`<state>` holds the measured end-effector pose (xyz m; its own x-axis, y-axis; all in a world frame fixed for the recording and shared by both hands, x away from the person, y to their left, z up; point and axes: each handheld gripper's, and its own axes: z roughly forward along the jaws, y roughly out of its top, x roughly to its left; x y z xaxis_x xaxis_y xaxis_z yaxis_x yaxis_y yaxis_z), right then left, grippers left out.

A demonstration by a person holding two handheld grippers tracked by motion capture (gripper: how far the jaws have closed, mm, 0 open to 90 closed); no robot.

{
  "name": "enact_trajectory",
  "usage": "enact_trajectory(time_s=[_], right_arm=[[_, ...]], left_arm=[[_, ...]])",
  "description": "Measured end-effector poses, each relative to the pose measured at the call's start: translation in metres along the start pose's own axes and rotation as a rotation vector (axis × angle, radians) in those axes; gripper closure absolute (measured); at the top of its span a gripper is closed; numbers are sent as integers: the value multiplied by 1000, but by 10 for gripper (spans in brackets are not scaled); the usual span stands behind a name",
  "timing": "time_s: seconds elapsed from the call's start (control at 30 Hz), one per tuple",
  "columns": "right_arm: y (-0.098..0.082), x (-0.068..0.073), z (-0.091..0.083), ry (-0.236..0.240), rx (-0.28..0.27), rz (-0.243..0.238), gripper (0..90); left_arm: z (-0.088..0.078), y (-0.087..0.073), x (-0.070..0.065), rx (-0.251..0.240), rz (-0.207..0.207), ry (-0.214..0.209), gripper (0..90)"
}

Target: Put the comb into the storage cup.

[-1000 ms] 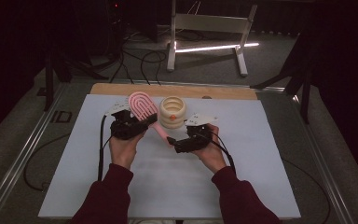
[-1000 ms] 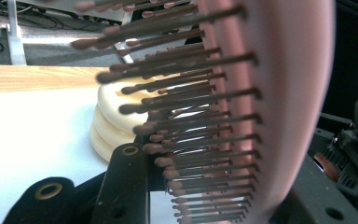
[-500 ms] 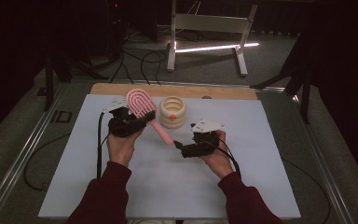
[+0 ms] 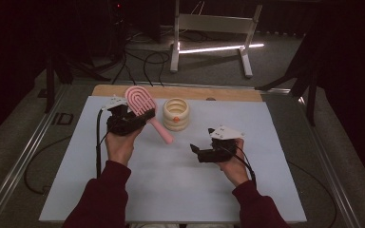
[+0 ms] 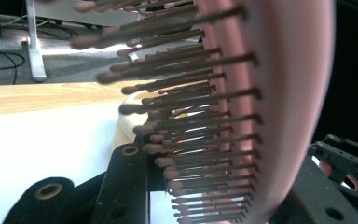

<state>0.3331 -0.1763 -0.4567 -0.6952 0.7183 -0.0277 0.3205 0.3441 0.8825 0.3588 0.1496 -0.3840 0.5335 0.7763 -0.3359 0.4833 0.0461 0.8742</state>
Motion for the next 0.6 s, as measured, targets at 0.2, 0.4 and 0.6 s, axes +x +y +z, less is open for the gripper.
enact_trajectory(time_s=[0.2,0.4,0.6], right_arm=[[-9,-7,-10,-12,-17,15,95],[-19,-12,-23,-38,-19,15,95],[-30,-17,-37,-70,-54,22,95]], left_arm=[[0,4,0,5,12,15,645],[0,8,1,6,21,23,645],[-2,11,3,2,28,31,645]])
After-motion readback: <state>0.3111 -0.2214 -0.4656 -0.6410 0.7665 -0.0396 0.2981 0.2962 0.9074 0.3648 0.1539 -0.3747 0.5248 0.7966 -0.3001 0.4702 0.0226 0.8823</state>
